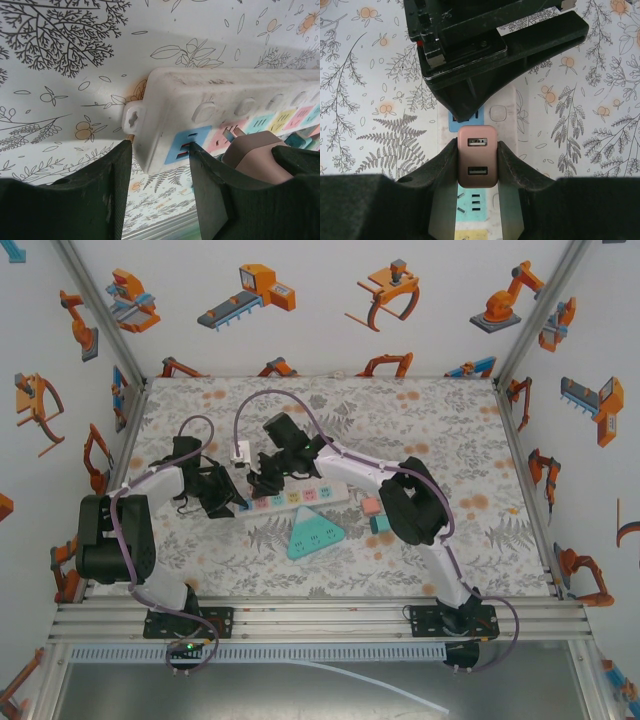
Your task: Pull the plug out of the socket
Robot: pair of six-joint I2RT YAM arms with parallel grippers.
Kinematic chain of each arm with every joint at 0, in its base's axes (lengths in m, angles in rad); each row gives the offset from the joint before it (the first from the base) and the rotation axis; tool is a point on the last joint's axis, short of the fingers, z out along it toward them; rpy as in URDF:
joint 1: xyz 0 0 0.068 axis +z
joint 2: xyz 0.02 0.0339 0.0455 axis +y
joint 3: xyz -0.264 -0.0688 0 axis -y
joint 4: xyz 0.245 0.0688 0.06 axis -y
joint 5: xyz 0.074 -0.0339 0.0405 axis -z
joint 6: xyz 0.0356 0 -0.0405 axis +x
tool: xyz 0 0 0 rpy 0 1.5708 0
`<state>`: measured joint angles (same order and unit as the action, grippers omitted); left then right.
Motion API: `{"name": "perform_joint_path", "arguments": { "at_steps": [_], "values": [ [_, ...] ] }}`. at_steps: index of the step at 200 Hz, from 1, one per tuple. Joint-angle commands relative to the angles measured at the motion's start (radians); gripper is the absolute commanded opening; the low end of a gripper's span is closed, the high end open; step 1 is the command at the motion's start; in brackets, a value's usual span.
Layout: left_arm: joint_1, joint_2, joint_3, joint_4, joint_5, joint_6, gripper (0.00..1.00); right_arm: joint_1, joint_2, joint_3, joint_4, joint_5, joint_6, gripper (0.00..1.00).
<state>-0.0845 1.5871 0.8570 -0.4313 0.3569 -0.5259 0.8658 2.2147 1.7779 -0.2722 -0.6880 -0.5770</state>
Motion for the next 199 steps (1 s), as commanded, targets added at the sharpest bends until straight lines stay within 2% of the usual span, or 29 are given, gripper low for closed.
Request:
{"name": "perform_joint_path", "arguments": {
  "at_steps": [1, 70, 111, 164, 199],
  "values": [
    [0.005, -0.024, 0.012, -0.055, -0.081, 0.036, 0.49, 0.009, -0.054, 0.046, 0.021, -0.009, 0.004, 0.19],
    [0.002, -0.216, 0.133, -0.098, -0.070, 0.037, 0.56, -0.073, -0.216, 0.016, 0.052, 0.086, 0.338, 0.14],
    [-0.024, -0.372, 0.120, 0.041, 0.041, 0.065, 0.59, -0.192, -0.368, -0.124, 0.144, 0.155, 0.585, 0.10],
    [-0.161, -0.475, 0.134, 0.146, 0.159, 0.171, 0.69, -0.414, -0.524, -0.405, 0.409, 0.175, 0.876, 0.09],
    [-0.256, -0.502, 0.137, 0.199, 0.242, 0.224, 0.86, -0.574, -0.573, -0.565, 0.484, 0.190, 0.962, 0.09]
  ]
}}
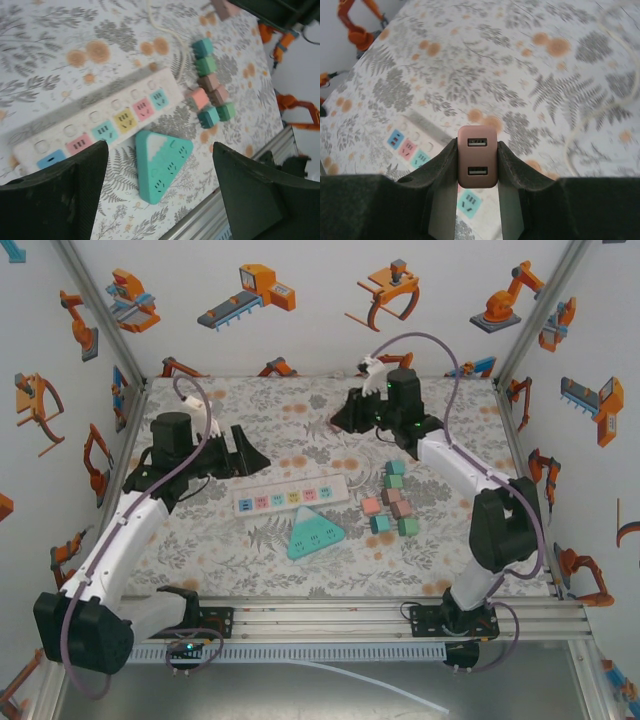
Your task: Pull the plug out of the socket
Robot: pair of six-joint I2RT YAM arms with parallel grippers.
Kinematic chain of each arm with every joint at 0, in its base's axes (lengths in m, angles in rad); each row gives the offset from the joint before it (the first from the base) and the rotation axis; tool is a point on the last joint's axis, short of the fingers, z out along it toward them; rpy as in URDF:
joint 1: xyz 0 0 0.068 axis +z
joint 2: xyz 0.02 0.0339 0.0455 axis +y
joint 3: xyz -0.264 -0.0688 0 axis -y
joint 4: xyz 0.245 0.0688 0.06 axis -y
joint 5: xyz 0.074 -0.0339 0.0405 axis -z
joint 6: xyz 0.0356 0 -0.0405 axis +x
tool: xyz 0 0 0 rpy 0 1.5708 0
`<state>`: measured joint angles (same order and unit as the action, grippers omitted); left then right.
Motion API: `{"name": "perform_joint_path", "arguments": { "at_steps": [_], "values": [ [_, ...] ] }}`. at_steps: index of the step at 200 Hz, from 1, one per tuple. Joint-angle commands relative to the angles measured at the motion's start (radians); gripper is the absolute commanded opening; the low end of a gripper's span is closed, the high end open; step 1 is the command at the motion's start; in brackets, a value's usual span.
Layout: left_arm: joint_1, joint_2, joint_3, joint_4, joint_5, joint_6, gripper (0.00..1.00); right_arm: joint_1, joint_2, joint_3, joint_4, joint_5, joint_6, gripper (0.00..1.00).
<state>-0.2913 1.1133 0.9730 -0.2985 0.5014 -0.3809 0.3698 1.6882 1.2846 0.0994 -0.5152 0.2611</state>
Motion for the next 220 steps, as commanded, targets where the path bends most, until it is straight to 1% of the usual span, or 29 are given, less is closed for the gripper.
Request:
{"name": "perform_joint_path", "arguments": {
  "at_steps": [1, 31, 49, 57, 91, 134, 156, 197, 220],
  "values": [
    [-0.052, -0.030, 0.021, 0.067, 0.099, 0.080, 0.87, -0.082, -0.047, -0.076, 0.114, 0.017, 0.127, 0.09],
    [-0.143, -0.042, 0.026, 0.087, 0.121, 0.135, 0.97, -0.207, -0.015, -0.139, 0.116, -0.010, 0.173, 0.09],
    [-0.193, -0.041, 0.026, 0.099, 0.121, 0.156, 1.00, -0.247, 0.031, -0.131, 0.097, -0.037, 0.161, 0.09],
    [-0.207, -0.036, 0.023, 0.108, 0.119, 0.158, 0.99, -0.262, 0.057, -0.127, 0.096, -0.047, 0.161, 0.09],
    [-0.237, -0.003, 0.035, 0.111, 0.098, 0.155, 0.97, -0.289, 0.163, -0.094, 0.088, -0.073, 0.151, 0.11],
    [-0.247, 0.014, 0.037, 0.107, 0.072, 0.149, 0.97, -0.283, 0.277, -0.061, 0.083, -0.160, 0.162, 0.14],
    [-0.256, 0.018, 0.032, 0.110, 0.060, 0.140, 0.97, -0.275, 0.303, -0.060, 0.083, -0.168, 0.165, 0.19],
    [-0.261, 0.026, 0.030, 0.117, 0.042, 0.139, 0.97, -0.269, 0.318, -0.075, 0.056, -0.148, 0.159, 0.36],
    [-0.263, 0.029, 0.030, 0.117, 0.038, 0.137, 0.97, -0.269, 0.304, -0.081, 0.021, -0.128, 0.121, 0.41]
  ]
}}
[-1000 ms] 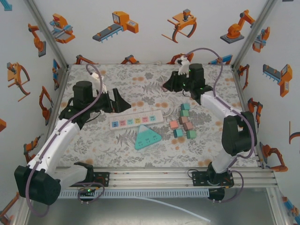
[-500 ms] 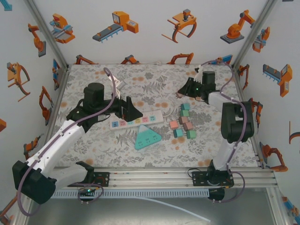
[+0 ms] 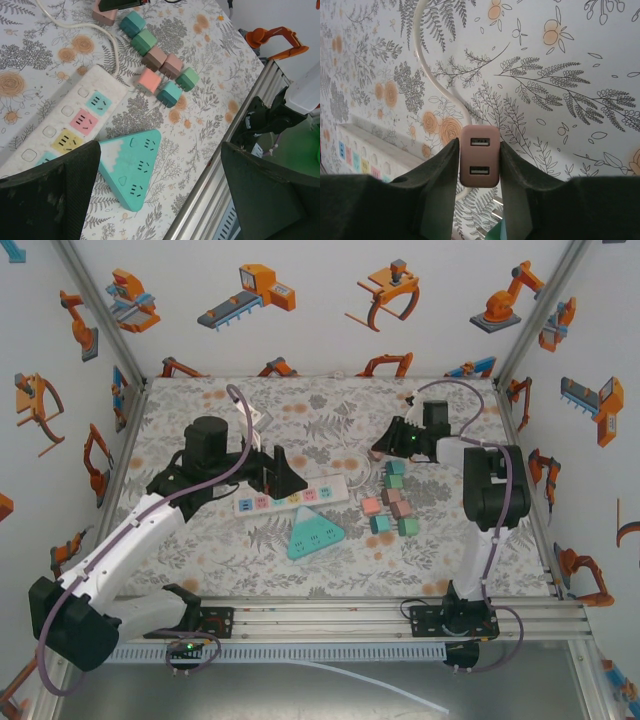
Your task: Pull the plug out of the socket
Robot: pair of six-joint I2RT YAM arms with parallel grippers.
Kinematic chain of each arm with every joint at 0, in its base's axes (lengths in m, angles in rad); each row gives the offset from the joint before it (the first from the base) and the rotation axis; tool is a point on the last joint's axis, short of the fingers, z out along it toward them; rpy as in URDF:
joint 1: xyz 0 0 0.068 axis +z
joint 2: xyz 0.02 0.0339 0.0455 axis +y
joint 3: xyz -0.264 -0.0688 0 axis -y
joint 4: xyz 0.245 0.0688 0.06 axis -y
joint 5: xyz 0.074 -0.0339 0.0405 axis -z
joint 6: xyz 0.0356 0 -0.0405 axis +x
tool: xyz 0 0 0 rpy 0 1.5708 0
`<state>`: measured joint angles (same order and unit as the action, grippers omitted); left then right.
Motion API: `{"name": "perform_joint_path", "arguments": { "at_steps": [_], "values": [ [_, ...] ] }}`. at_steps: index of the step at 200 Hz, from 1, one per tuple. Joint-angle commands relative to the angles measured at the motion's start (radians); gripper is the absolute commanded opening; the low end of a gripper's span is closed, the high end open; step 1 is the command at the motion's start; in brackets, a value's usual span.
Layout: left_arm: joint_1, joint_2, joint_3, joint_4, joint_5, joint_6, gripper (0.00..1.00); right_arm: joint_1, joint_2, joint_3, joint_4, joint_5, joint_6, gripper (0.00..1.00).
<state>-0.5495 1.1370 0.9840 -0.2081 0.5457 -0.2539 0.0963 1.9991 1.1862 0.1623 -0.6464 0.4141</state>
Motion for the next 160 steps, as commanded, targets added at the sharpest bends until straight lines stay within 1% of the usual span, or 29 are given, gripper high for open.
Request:
{"name": "perform_joint_path", "arguments": {
  "at_steps": [1, 57, 94, 107, 119, 132, 144, 151, 160],
  "values": [
    [-0.005, 0.007, 0.019, 0.026, -0.007, 0.010, 0.97, 0.005, -0.009, 0.018, -0.046, 0.004, -0.033, 0.41],
    [-0.004, 0.005, 0.016, 0.013, -0.036, 0.011, 0.97, 0.006, -0.077, 0.075, -0.273, 0.100, -0.211, 0.46],
    [-0.005, -0.024, 0.011, -0.015, -0.122, 0.044, 0.97, 0.006, -0.177, 0.095, -0.349, 0.169, -0.294, 0.46],
    [-0.004, -0.048, 0.001, -0.032, -0.190, 0.072, 0.97, 0.005, -0.226, 0.078, -0.347, 0.210, -0.298, 0.47],
    [-0.005, -0.077, -0.017, -0.042, -0.279, 0.094, 0.97, 0.005, -0.277, 0.040, -0.323, 0.266, -0.296, 0.47],
    [-0.003, -0.122, -0.050, -0.039, -0.422, 0.102, 0.97, 0.003, -0.340, -0.022, -0.276, 0.349, -0.301, 0.48],
    [0.014, -0.158, -0.081, -0.047, -0.569, 0.069, 0.97, -0.002, -0.388, -0.082, -0.239, 0.447, -0.301, 0.50],
    [0.037, -0.174, -0.100, -0.047, -0.605, 0.054, 0.97, -0.006, -0.410, -0.116, -0.217, 0.504, -0.299, 0.51],
    [0.072, -0.194, -0.128, -0.045, -0.618, 0.036, 0.97, -0.015, -0.434, -0.165, -0.185, 0.568, -0.298, 0.53]
  ]
}}
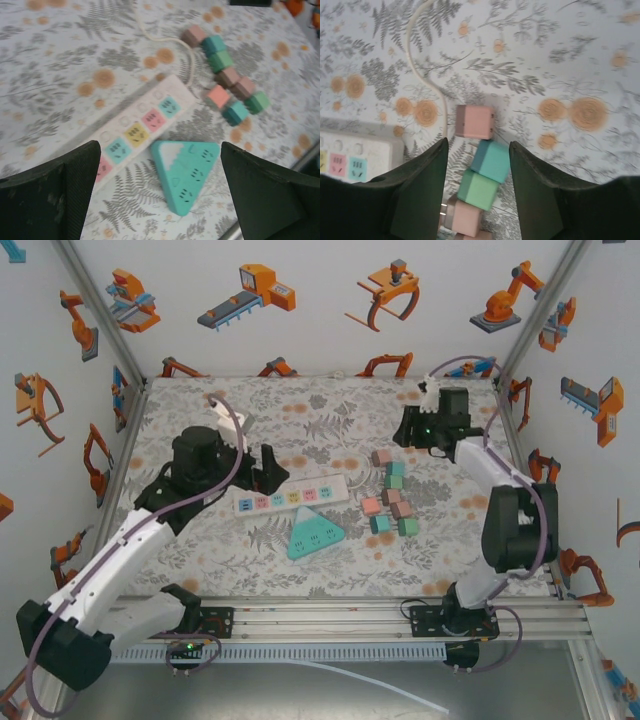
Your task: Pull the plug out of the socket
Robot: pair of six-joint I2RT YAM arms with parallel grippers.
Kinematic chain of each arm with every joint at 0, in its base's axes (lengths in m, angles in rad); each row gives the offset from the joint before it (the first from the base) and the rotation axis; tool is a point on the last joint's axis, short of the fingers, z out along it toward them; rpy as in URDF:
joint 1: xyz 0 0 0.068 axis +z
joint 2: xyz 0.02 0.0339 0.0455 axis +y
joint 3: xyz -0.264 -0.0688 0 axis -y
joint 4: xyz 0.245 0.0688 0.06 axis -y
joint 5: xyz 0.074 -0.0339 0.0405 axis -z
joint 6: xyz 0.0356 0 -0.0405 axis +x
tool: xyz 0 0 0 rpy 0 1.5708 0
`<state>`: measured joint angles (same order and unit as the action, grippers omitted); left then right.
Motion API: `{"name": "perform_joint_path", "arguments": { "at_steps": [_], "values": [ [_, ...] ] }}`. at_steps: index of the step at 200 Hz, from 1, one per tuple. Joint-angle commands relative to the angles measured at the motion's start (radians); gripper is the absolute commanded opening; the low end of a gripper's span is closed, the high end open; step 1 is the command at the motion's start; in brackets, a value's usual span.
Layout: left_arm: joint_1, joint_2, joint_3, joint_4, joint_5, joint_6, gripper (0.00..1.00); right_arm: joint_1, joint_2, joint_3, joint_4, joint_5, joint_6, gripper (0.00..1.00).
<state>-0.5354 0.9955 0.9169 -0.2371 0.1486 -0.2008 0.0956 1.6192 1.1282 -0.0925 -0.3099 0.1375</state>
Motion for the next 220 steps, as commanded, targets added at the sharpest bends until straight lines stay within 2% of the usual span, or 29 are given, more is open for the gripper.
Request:
{"name": "perform_joint_path", "arguments": {
  "at_steps": [1, 33, 39, 55, 74, 77, 80, 83, 98, 116, 123, 129, 131, 134, 139, 152, 159, 171, 178, 187, 208, 220],
  "values": [
    [0.063, -0.053, -0.063, -0.017, -0.222, -0.019, 0.97, -0.016, -0.056, -0.113, 0.074, 0.239, -0.021, 0.53],
    [0.224, -0.086, -0.152, -0.072, -0.384, -0.160, 0.97, -0.062, -0.113, -0.311, 0.252, 0.362, 0.021, 0.59],
    [0.254, -0.101, -0.187, -0.038, -0.386, -0.160, 0.97, -0.070, -0.120, -0.342, 0.291, 0.367, 0.021, 0.62],
    [0.319, -0.135, -0.283, 0.075, -0.401, -0.129, 0.97, -0.103, -0.112, -0.334, 0.263, 0.360, 0.057, 0.63],
    [0.387, -0.131, -0.340, 0.090, -0.418, -0.088, 0.97, -0.111, -0.117, -0.341, 0.254, 0.311, 0.031, 0.64],
    [0.397, -0.130, -0.346, 0.087, -0.420, -0.083, 0.97, -0.110, -0.123, -0.348, 0.252, 0.303, 0.025, 0.67],
    [0.406, -0.127, -0.353, 0.087, -0.418, -0.076, 0.97, -0.109, -0.132, -0.357, 0.249, 0.299, 0.017, 0.80],
    [0.414, -0.125, -0.360, 0.087, -0.416, -0.071, 0.97, -0.111, -0.142, -0.366, 0.246, 0.299, 0.014, 0.84],
    [0.455, -0.119, -0.401, 0.104, -0.375, -0.029, 0.97, -0.110, -0.194, -0.451, 0.297, 0.312, -0.018, 0.87],
    [0.483, -0.104, -0.475, 0.174, -0.326, 0.026, 0.97, -0.113, -0.209, -0.591, 0.522, 0.294, -0.057, 0.89],
    [0.491, -0.096, -0.511, 0.231, -0.304, 0.032, 0.97, -0.114, -0.192, -0.631, 0.643, 0.274, -0.065, 0.91],
    [0.500, -0.087, -0.545, 0.294, -0.273, 0.031, 0.97, -0.112, -0.187, -0.609, 0.603, 0.279, -0.088, 0.92],
    [0.504, -0.085, -0.558, 0.319, -0.259, 0.032, 0.97, -0.113, -0.179, -0.610, 0.614, 0.274, -0.094, 0.97],
    [0.508, -0.082, -0.577, 0.360, -0.238, 0.031, 0.97, -0.113, -0.168, -0.611, 0.647, 0.268, -0.102, 0.99],
    [0.514, -0.076, -0.608, 0.430, -0.204, 0.035, 0.97, -0.114, -0.162, -0.607, 0.641, 0.277, -0.116, 0.99],
    [0.518, -0.045, -0.652, 0.559, -0.174, 0.041, 0.97, -0.124, -0.105, -0.653, 0.796, 0.284, -0.101, 0.99],
    [0.524, -0.021, -0.645, 0.577, -0.164, 0.047, 0.97, -0.151, -0.114, -0.662, 0.782, 0.267, -0.075, 0.99],
    [0.529, 0.029, -0.645, 0.656, -0.141, 0.077, 0.97, -0.167, -0.090, -0.722, 0.904, 0.254, -0.062, 0.99],
    [0.535, 0.063, -0.647, 0.709, -0.135, 0.078, 0.97, -0.169, -0.057, -0.757, 1.033, 0.214, -0.065, 1.00],
    [0.545, 0.116, -0.644, 0.786, -0.120, 0.074, 0.97, -0.172, -0.079, -0.743, 0.955, 0.214, -0.074, 1.00],
    [0.570, 0.290, -0.600, 0.960, -0.070, 0.053, 0.97, -0.171, -0.073, -0.749, 0.982, 0.285, -0.047, 0.99],
    [0.571, 0.345, -0.509, 0.855, -0.016, 0.124, 0.97, -0.171, -0.073, -0.751, 0.985, 0.284, -0.044, 0.99]
  ]
}}
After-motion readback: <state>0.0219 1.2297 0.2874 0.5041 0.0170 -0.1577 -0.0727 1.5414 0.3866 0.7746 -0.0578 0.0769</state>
